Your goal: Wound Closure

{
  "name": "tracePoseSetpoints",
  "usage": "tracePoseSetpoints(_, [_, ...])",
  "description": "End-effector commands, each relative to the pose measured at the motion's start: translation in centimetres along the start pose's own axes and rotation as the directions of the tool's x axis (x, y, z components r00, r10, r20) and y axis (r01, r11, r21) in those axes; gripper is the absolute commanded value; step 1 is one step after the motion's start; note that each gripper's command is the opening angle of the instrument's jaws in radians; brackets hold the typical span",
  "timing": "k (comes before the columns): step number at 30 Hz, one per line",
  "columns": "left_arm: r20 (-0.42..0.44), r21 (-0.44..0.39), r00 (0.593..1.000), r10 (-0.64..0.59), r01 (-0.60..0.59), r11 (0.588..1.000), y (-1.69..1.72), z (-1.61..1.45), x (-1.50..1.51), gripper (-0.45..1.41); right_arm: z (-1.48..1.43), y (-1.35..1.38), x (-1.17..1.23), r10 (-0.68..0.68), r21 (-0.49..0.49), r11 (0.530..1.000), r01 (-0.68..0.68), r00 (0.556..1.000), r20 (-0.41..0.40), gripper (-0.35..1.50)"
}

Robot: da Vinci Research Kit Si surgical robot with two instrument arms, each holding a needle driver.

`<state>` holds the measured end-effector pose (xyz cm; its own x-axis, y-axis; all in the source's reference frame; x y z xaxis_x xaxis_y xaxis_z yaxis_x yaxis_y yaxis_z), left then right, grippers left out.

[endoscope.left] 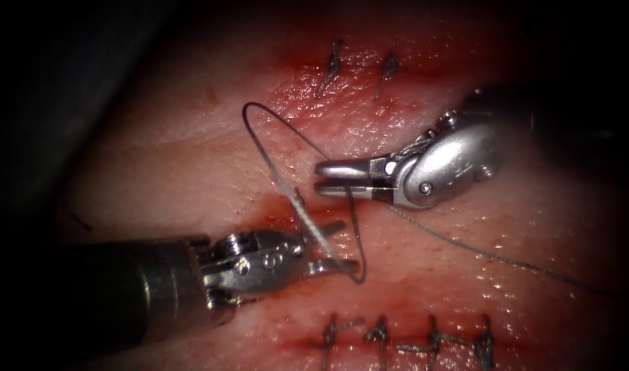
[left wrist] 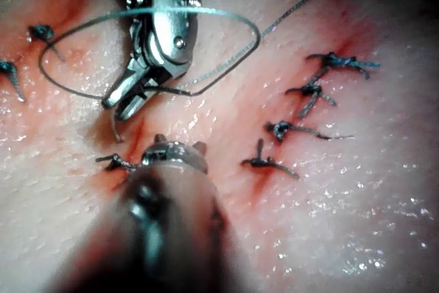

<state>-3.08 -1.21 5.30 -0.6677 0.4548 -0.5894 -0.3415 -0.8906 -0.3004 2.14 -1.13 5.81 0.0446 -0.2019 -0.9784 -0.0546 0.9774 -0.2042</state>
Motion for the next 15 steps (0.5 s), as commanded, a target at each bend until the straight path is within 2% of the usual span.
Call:
tracePoseSetpoints(1, [0.013, -0.014, 1.0, 0.007, -0.007, 1.0, 0.03, 0.11, -0.02, 0.41, 0.06, 0.04, -0.03, 0.026, -0.007, 1.0, -0.026, 1.0, 0.0, -0.35])
tracePoseSetpoints(6, [0.106, -0.061, 0.994, 0.021, -0.014, 0.998, 0.07, 0.16, -0.16, 0.41, 0.09, 0.26, 0.03, 0.108, -0.033, 0.994, -0.108, 0.994, -0.018, -0.35])
tracePoseSetpoints(15, [0.179, -0.077, 0.984, 0.018, -0.004, 0.997, 0.04, 0.18, -0.36, 0.41, 0.33, 0.49, 0.03, 0.261, -0.042, 0.964, -0.262, 0.965, -0.013, -0.35])
